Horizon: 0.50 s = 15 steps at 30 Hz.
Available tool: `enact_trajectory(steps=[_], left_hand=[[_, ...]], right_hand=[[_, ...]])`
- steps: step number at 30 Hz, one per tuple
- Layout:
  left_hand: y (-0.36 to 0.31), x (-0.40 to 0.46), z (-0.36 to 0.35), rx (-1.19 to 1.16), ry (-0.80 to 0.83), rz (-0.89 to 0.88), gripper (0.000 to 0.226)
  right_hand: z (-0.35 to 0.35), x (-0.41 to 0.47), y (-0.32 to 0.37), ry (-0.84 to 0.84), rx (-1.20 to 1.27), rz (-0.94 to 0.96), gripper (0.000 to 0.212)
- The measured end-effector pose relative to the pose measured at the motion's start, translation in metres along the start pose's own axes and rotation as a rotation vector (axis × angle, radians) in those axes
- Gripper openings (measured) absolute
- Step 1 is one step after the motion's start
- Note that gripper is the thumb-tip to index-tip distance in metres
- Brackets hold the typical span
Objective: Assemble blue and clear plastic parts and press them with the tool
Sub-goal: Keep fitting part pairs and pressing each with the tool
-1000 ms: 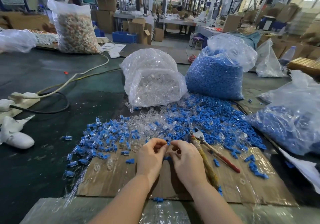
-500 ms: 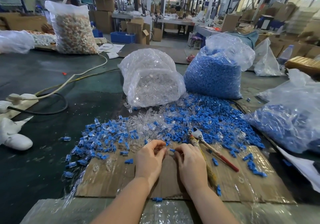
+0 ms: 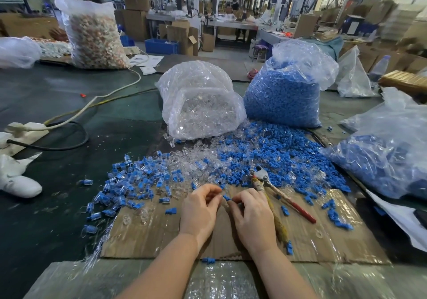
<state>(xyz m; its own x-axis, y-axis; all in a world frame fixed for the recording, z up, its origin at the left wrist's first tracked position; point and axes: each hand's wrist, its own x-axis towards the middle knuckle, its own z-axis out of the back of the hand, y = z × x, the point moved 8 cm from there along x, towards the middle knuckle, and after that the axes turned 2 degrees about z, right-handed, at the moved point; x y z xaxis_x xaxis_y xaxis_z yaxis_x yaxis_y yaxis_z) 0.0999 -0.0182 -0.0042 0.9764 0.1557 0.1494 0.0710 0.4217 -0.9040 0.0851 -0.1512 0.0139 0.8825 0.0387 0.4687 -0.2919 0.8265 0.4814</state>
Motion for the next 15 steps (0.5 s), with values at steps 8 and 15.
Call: enact_trajectory(steps=[8, 15], left_hand=[[0.0013, -0.0006, -0.0054, -0.009, 0.058, -0.011, 0.017], [-0.0003, -0.0019, -0.0084, -0.013, 0.110, -0.010, 0.019]], right_hand=[[0.0049, -0.0009, 0.0013, -0.040, 0.016, 0.008, 0.022], [0.0066, -0.0012, 0.0024, -0.053, 0.026, 0.024, 0.020]])
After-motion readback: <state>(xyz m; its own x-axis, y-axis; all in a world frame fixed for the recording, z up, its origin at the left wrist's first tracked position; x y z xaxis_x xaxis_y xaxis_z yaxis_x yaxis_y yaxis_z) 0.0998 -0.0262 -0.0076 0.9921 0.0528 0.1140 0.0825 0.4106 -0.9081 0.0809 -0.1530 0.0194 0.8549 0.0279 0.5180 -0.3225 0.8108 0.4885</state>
